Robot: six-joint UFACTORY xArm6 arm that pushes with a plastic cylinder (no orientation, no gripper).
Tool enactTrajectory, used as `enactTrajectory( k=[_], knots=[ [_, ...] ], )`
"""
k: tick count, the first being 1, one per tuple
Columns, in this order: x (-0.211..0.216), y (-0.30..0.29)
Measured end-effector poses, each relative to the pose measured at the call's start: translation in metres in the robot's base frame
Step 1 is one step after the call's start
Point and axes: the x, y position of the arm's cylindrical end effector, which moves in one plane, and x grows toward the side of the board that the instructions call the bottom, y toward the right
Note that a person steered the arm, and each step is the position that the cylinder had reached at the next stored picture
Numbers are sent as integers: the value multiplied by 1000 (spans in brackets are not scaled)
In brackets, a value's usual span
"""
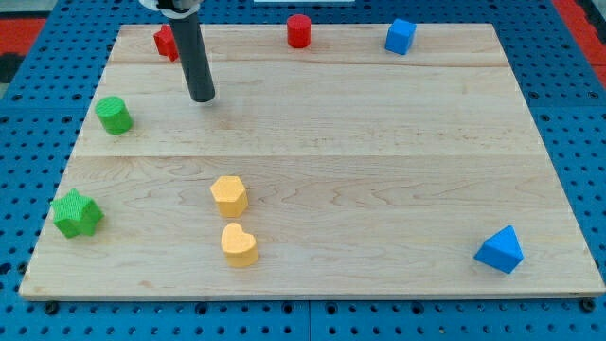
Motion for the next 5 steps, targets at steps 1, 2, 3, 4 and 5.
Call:
enactTrajectory(
  k=[1,2,3,4,5],
  knots=[
    [0,16],
    [0,21],
    [16,14],
    [32,-30],
    [74,-56]
  ],
)
